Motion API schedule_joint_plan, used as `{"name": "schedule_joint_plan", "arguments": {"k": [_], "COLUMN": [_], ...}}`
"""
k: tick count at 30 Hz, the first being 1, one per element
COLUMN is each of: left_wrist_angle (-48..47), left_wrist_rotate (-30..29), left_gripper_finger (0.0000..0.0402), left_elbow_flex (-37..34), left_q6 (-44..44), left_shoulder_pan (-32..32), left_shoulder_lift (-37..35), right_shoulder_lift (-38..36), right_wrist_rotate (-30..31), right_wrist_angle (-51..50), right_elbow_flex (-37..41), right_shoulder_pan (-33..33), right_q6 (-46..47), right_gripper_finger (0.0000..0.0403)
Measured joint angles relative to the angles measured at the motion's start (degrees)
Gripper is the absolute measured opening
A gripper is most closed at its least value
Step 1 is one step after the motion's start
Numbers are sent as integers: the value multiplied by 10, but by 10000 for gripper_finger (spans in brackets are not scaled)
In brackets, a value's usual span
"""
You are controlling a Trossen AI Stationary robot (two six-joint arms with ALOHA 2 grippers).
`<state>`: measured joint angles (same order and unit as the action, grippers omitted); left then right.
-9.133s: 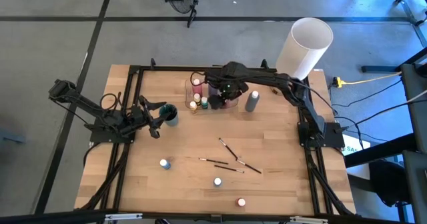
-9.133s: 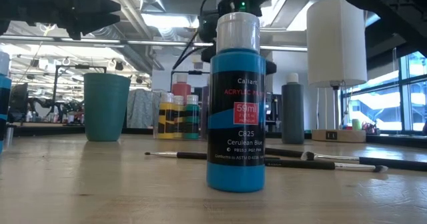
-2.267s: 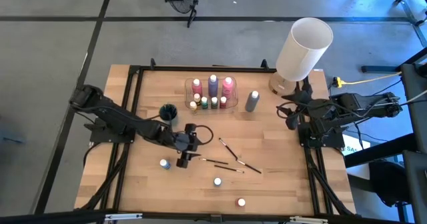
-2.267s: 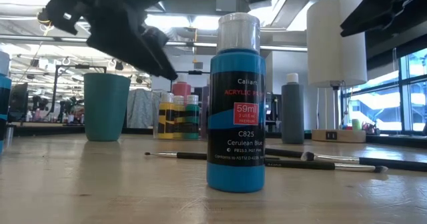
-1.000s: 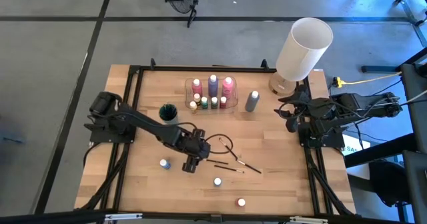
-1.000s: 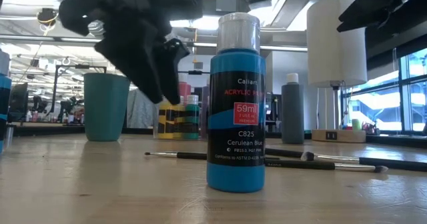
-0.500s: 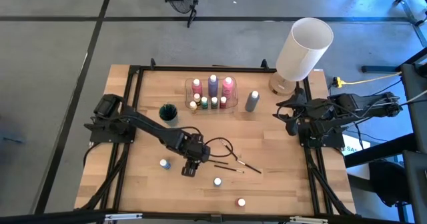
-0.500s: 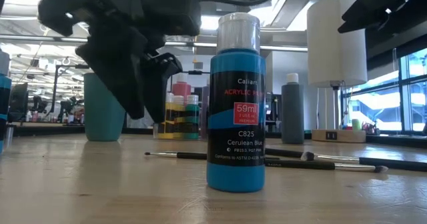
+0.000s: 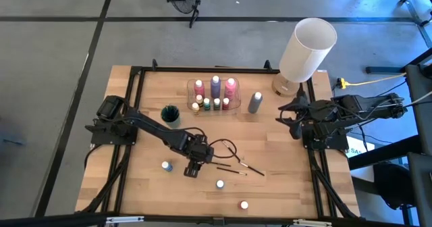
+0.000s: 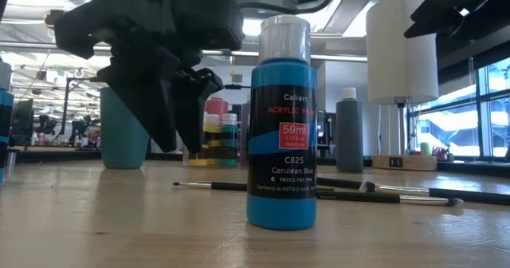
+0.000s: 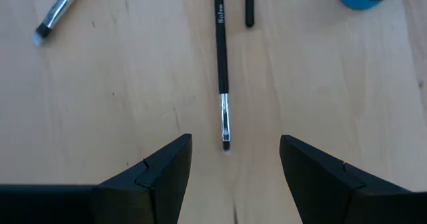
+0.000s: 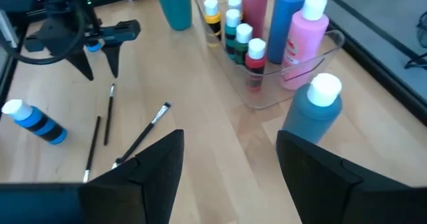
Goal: Pick & Place Paint Supplies
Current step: Put the black paint brush into the green cup
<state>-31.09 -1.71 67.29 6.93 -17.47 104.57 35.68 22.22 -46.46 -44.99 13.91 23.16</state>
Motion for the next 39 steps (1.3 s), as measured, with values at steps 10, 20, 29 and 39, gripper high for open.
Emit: {"name": "schedule_joint_plan", "arguments": {"k": [10,20,29,39], "left_wrist_angle": [0,18,21,19], "left_wrist_rotate": [-16,-43,-35,-10], "left_gripper_finger": [223,223,223,223], "left_elbow_flex": [0,0,0,0], "left_q6": [49,73,75,112], "left_shoulder_pan": [-6,-22,-24,0], "left_shoulder_lift": [0,4,4,9], "right_shoulder_lift": [0,0,0,0], "right_wrist_rotate": [-5,-44,-49,-49], "right_wrist_angle": [0,0,-2,-11], "right_elbow_flex": [0,0,0,0], "right_shoulder_pan": [0,0,0,0], "right_q6": [0,4,17,17], "right_gripper_finger": [242,242,242,242]}}
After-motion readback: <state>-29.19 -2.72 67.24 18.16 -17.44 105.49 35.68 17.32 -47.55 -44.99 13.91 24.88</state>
